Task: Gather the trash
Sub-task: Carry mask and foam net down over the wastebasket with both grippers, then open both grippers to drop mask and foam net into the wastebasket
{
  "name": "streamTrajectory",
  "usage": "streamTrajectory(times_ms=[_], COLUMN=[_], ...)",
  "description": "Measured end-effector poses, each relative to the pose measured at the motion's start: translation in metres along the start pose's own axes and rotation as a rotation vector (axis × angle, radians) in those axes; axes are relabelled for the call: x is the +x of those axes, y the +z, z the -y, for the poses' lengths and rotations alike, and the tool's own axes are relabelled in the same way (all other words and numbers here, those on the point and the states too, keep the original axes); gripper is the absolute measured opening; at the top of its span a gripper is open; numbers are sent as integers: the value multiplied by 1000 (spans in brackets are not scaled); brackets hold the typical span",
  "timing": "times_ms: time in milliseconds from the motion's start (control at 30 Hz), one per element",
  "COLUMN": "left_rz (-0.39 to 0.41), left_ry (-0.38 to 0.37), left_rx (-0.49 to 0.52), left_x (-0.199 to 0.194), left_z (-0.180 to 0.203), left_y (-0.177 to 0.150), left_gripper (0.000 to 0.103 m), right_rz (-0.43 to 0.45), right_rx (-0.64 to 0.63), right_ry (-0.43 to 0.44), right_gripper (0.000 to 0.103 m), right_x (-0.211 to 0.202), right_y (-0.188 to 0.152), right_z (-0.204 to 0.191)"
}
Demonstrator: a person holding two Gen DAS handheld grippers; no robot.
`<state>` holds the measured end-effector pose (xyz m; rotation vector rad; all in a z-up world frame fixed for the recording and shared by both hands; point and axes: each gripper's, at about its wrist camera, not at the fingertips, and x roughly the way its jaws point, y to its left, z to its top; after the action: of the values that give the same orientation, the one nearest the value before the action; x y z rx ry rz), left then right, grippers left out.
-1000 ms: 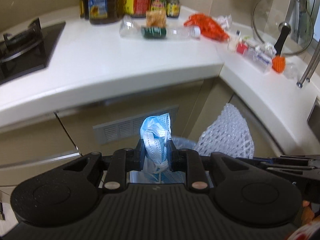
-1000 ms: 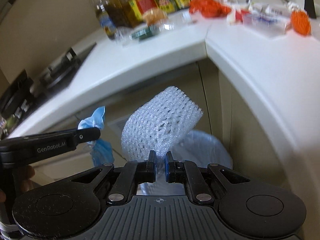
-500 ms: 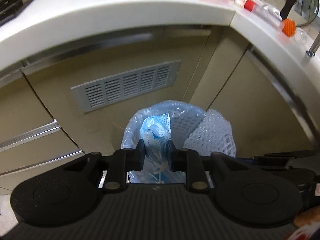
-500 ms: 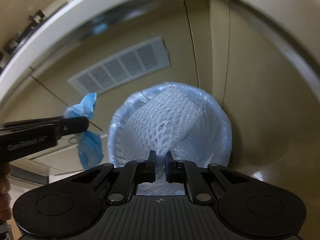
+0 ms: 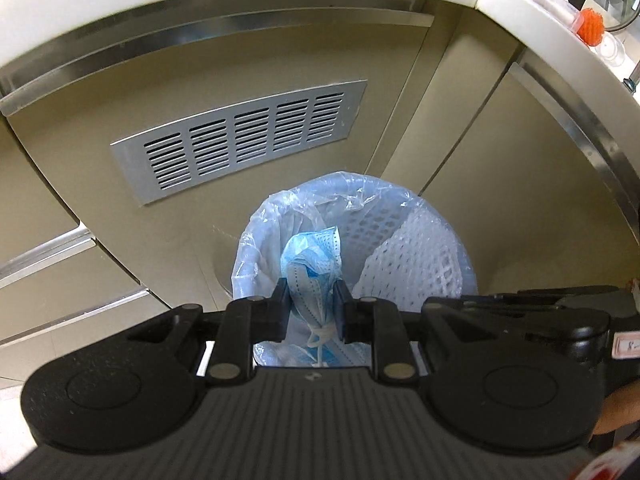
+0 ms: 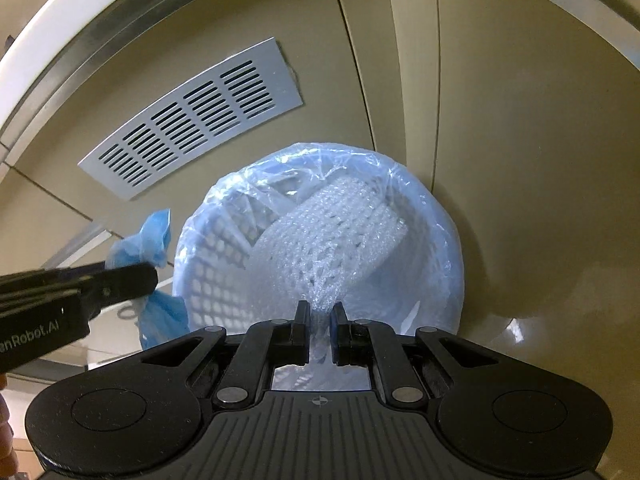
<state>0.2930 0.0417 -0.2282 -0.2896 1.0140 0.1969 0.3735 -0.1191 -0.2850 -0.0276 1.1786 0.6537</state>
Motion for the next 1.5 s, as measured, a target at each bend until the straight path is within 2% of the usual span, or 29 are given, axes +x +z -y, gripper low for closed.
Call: streamTrajectory(times_ms=[33,67,133,800,900,967,1000,1500], left_rz=[-2,-3,-6,16,26,29,30,47], left_ry=[-1,-2,-3,-33,-41,-44,-43,-3], left_rx=[0,0,2,35,38,38,39,28], left_x=[0,1,1,4,5,6,6,-8], left_z=[0,0,0,17,20,20,20,13], left_y=[0,-1,-1,5,7,9,9,10], left_gripper=[20,20,20,22,30,48,50,50], right_rz=[4,10,25,53,59,59,59,61], right_rx=[4,9,12,59,72,80,81,57], right_ry=[-5,-8,-9,-46,-48,-48,-48,-26], right_gripper=[20,33,44,46,46,46,46,49], right_x=[0,0,-2,-34,-37,-38,-38,-43], right_y=[0,-1,-1,1,1,1,0,4], right_z=[1,1,2,16,19,21,21,12])
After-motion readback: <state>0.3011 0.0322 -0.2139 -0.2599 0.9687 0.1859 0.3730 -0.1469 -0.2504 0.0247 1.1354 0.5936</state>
